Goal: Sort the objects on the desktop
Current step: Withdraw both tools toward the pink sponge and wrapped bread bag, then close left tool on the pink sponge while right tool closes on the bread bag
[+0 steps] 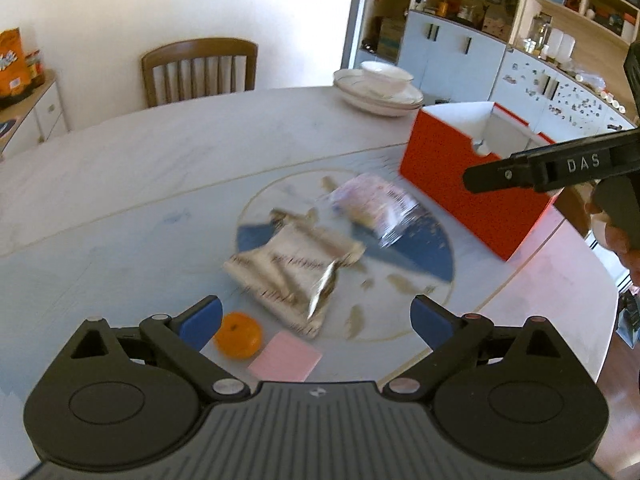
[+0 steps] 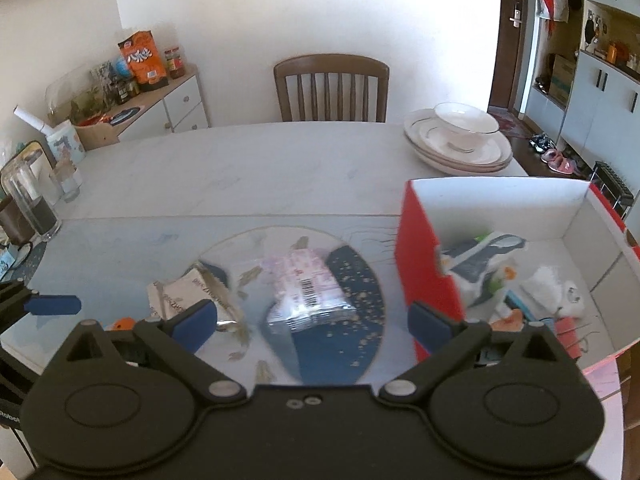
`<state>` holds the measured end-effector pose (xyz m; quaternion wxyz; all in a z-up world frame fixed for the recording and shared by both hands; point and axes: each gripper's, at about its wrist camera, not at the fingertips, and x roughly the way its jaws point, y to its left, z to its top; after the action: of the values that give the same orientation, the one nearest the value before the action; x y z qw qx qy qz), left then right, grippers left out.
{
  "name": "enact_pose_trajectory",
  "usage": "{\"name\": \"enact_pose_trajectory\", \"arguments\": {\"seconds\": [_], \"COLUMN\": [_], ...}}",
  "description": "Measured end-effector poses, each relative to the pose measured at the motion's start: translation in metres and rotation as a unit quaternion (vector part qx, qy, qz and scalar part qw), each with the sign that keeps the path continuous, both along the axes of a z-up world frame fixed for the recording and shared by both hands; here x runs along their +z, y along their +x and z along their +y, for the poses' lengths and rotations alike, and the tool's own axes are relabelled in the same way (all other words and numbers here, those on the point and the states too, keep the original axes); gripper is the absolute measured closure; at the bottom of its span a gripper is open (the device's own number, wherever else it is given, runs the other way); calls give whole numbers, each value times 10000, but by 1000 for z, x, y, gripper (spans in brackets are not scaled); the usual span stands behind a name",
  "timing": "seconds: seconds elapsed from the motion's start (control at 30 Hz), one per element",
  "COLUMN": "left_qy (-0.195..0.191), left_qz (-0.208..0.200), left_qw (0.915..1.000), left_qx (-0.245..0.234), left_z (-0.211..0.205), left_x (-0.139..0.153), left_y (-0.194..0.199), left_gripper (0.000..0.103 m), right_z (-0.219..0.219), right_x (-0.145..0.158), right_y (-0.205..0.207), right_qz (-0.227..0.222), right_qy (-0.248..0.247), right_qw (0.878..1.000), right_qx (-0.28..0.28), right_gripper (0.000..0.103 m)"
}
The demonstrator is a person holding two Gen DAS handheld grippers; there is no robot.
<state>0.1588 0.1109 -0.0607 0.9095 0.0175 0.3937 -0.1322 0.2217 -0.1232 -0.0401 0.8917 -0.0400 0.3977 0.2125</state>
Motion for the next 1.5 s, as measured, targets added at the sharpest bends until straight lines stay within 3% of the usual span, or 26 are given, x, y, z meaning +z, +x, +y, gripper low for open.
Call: {"name": "enact_pose_trajectory", "arguments": {"seconds": [0.5, 0.93, 1.1, 1.5], "left_qy": [290, 313, 395, 618], "left_qz": [330, 435, 527, 558], "left_qw": [9989, 9985, 9978, 9959], "left_qx": [-169, -76, -87, -366], "left_z": [20, 13, 10, -7], "left_x": [-54, -64, -69, -69], "left_y": [2, 10, 11, 8], "left_gripper": [2, 4, 21, 29], "right_z": [37, 51, 56, 63], "right_x": [-40, -65, -74, -89], "right_y": [22, 60, 72, 89], "right_qz": [178, 310, 354, 558], "right_qy": [-497, -799, -923, -914], "right_qw": [9986, 9963, 9950, 9939], "right_qx": [25, 66, 148, 251], "right_gripper": [1, 2, 4, 14]}}
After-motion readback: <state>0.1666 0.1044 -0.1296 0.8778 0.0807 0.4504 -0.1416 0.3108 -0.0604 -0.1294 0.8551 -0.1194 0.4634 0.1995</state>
